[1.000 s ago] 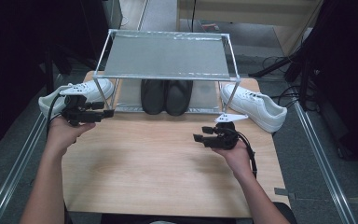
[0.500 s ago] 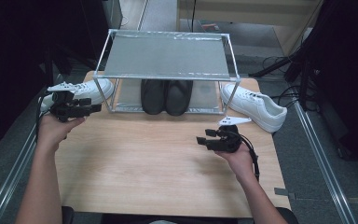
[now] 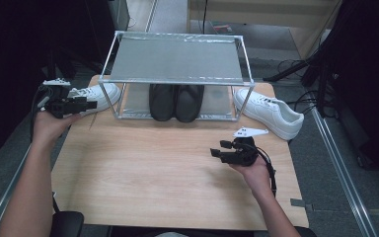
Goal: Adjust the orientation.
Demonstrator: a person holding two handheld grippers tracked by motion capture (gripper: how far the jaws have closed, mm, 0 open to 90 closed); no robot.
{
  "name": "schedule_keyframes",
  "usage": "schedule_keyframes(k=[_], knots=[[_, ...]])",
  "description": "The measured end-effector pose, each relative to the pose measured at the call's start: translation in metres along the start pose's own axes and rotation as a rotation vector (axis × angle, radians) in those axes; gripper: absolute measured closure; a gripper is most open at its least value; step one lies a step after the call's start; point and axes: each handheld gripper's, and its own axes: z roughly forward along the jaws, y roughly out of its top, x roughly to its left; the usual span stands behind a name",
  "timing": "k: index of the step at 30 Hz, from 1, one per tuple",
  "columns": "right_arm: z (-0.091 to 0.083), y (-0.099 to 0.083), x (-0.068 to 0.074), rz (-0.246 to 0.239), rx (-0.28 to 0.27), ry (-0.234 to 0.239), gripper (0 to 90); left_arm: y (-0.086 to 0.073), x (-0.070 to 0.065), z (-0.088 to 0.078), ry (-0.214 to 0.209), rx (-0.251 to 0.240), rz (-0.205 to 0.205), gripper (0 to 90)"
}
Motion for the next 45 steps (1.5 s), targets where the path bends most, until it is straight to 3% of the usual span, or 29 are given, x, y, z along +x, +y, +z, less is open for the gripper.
schedule_keyframes(k=[5, 9, 14, 19, 23, 24, 27, 29, 34, 38, 41, 45], knots=[[0.001, -0.002, 0.001, -0.005, 0.01, -0.003, 42.9, 0.001, 0.017, 0.0, 0.057, -0.01, -0.002, 43.1], [0.001, -0.003, 0.0, -0.002, 0.013, -0.007, 43.0, 0.004, 0.03, 0.001, 0.081, 0.028, 0.0, 44.4], [0.0, -0.004, -0.001, 0.004, 0.011, -0.013, 42.9, 0.003, 0.044, -0.002, 0.076, -0.004, -0.035, 47.2], [0.0, -0.005, -0.002, 0.006, 0.014, -0.018, 42.9, 0.006, 0.047, -0.005, 0.088, 0.002, -0.007, 47.9], [-0.002, -0.006, -0.003, 0.009, 0.012, -0.02, 42.9, 0.006, 0.052, -0.01, 0.086, -0.023, -0.031, 47.8], [-0.002, -0.006, -0.003, 0.01, 0.012, -0.021, 42.9, 0.004, 0.055, -0.009, 0.088, 0.01, -0.032, 47.7], [-0.002, -0.007, -0.004, 0.013, 0.018, -0.024, 42.9, -0.002, 0.062, -0.001, 0.099, 0.053, -0.048, 47.8], [-0.001, -0.008, -0.003, 0.012, 0.018, -0.025, 42.9, -0.005, 0.065, 0.005, 0.085, 0.068, -0.065, 48.2], [-0.001, -0.008, -0.005, 0.016, 0.021, -0.029, 42.9, -0.005, 0.062, 0.016, 0.093, 0.091, -0.025, 50.9], [-0.002, -0.009, -0.007, 0.021, 0.016, -0.029, 42.9, -0.007, 0.065, 0.021, 0.1, 0.101, -0.033, 54.0], [-0.002, -0.01, -0.007, 0.024, 0.019, -0.031, 42.9, -0.011, 0.069, 0.029, 0.104, 0.149, -0.042, 55.0], [-0.002, -0.01, -0.007, 0.024, 0.021, -0.031, 42.9, -0.011, 0.066, 0.031, 0.134, 0.154, -0.013, 59.1]])
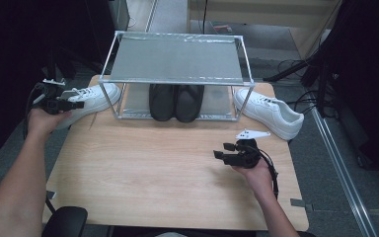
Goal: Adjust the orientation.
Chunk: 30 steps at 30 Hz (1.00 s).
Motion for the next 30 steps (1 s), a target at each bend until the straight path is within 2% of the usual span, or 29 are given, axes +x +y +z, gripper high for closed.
schedule_keyframes(k=[3, 6, 15, 18, 19, 22, 30], knots=[[0.001, 0.0, 0.0, 0.003, 0.005, -0.002, 42.9, 0.001, -0.003, 0.0, 0.006, 0.009, 0.019, 65.2], [0.001, 0.0, -0.001, 0.006, 0.004, -0.003, 42.9, -0.001, -0.003, 0.0, -0.004, 0.011, 0.018, 71.2], [0.0, 0.0, -0.003, 0.009, -0.003, -0.004, 42.9, 0.0, -0.007, -0.004, -0.032, 0.031, 0.027, 81.1], [-0.001, 0.0, -0.003, 0.008, -0.006, -0.004, 42.8, 0.0, -0.007, -0.006, -0.046, 0.014, 0.006, 82.0], [-0.001, 0.0, -0.003, 0.009, -0.006, -0.004, 42.8, 0.002, -0.006, -0.01, -0.051, -0.007, -0.03, 82.2], [-0.001, 0.0, -0.003, 0.01, -0.008, -0.003, 42.8, 0.003, -0.005, -0.017, -0.052, -0.029, -0.063, 82.4], [0.001, 0.002, -0.002, 0.006, -0.007, 0.006, 42.8, -0.001, -0.008, -0.034, -0.042, -0.049, -0.091, 82.5]])
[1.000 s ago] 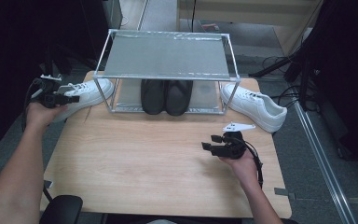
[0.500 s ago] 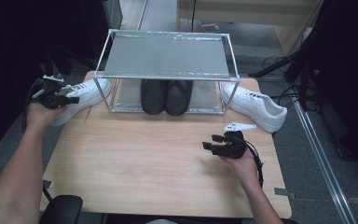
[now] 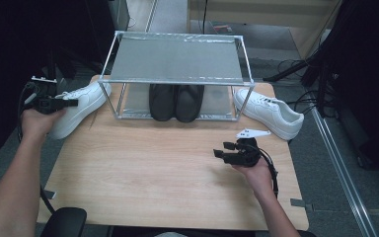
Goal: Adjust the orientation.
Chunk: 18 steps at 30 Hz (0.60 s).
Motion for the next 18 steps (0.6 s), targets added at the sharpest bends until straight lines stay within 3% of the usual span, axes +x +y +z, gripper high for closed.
schedule_keyframes(k=[12, 18], knots=[[0.011, 0.01, 0.004, -0.027, 0.01, 0.03, 42.8, -0.022, -0.013, -0.034, 0.007, -0.029, -0.031, 82.6], [0.018, 0.016, 0.006, -0.045, 0.017, 0.053, 42.7, -0.036, -0.026, -0.056, 0.006, -0.035, -0.011, 82.6]])
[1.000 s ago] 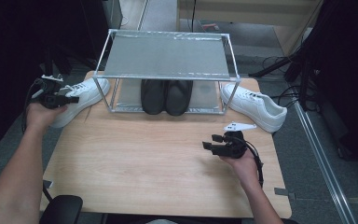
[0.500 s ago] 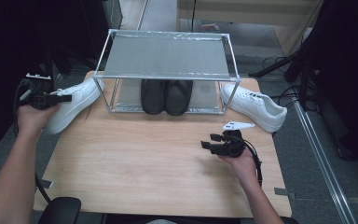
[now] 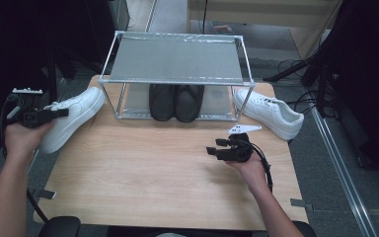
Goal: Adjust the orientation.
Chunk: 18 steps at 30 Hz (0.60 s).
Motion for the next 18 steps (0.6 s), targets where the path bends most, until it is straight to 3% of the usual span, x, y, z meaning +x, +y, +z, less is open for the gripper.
schedule_keyframes(k=[12, 18], knots=[[0.016, 0.013, 0.004, -0.021, 0.012, 0.042, 42.4, -0.043, -0.025, -0.036, -0.005, -0.014, 0.024, 82.5], [0.02, 0.018, 0.004, -0.008, -0.01, 0.057, 42.3, -0.06, -0.043, -0.049, -0.041, -0.014, 0.038, 82.4]])
